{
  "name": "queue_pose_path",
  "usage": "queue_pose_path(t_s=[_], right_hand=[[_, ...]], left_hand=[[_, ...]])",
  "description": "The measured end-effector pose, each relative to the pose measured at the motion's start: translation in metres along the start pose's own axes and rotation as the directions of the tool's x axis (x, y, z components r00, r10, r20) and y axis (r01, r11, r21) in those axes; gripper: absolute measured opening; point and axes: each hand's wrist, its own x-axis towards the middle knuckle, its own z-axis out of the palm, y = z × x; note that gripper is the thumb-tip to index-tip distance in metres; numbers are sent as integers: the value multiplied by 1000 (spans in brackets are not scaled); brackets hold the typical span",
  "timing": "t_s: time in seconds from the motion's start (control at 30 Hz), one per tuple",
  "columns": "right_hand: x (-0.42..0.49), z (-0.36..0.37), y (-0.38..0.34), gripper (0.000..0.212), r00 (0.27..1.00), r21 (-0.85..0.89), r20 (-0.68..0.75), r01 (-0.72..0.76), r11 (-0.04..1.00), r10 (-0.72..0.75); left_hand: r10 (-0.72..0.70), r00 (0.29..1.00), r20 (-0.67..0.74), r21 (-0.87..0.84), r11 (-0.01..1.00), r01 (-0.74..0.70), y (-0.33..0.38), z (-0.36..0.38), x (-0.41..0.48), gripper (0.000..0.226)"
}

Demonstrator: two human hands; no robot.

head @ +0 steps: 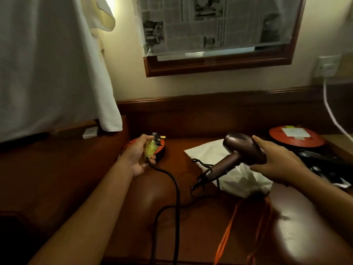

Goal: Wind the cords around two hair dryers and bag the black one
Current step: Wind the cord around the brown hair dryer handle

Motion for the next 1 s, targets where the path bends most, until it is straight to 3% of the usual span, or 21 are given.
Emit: queue_pose_path(t_s=[0.07, 0.17, 0.3, 0.37, 0.43, 0.53, 0.63, 0.7, 0.77, 0.83, 0.9, 0.97, 1.0], right_hand=[[-7, -3, 20, 104, 999, -2, 14, -40, 999, 40], [-14, -3, 41, 102, 995, -1, 33, -91, 996, 91], [-11, 9, 58, 100, 993, 40, 73, -97, 994, 94], [-8, 19, 64, 99, 994, 62, 83, -83, 995, 77], [-4, 31, 69, 99, 994, 53, 96, -65, 996, 60], [2, 44, 75, 100, 993, -1, 111, -48, 999, 48], [3, 47, 72, 99, 994, -255, 95, -20, 967, 46], [0, 45, 58, 97, 994, -373, 16, 107, 921, -109], [-3, 45, 36, 86, 932, -305, -6, 344, 888, -363], [-2, 50, 16, 73, 855, -179, 90, 519, 836, -511], [5, 55, 0, 58, 826, -119, 208, 553, 825, -524], [14, 60, -5, 42, 815, -115, 248, 561, 820, -523], [18, 62, -5, 38, 814, -108, 239, 563, 819, -528]], left_hand=[[-34, 999, -31, 78, 996, 37, -4, 10, 11, 31], [-21, 989, -148, 303, 951, 66, -12, 24, 29, 55], [187, 977, -102, 537, 837, -104, -26, 47, 50, 31], [271, 963, 3, 715, 672, -191, -32, 55, 64, 35], [285, 956, 72, 861, 466, -204, -36, 59, 82, 53], [293, 949, 118, 965, 193, -179, -51, 66, 116, 63], [313, 937, 157, 988, -46, -151, -69, 72, 138, 58], [333, 930, 159, 986, -95, -135, -74, 72, 144, 56], [342, 926, 162, 981, -156, -114, -75, 73, 142, 57], [400, 886, 235, 963, -221, -156, -73, 78, 132, 61], [444, 768, 462, 886, -188, -424, -70, 89, 112, 64], [332, 618, 712, 682, -118, -722, -70, 104, 79, 68], [244, 560, 792, 593, -86, -801, -73, 111, 61, 64]])
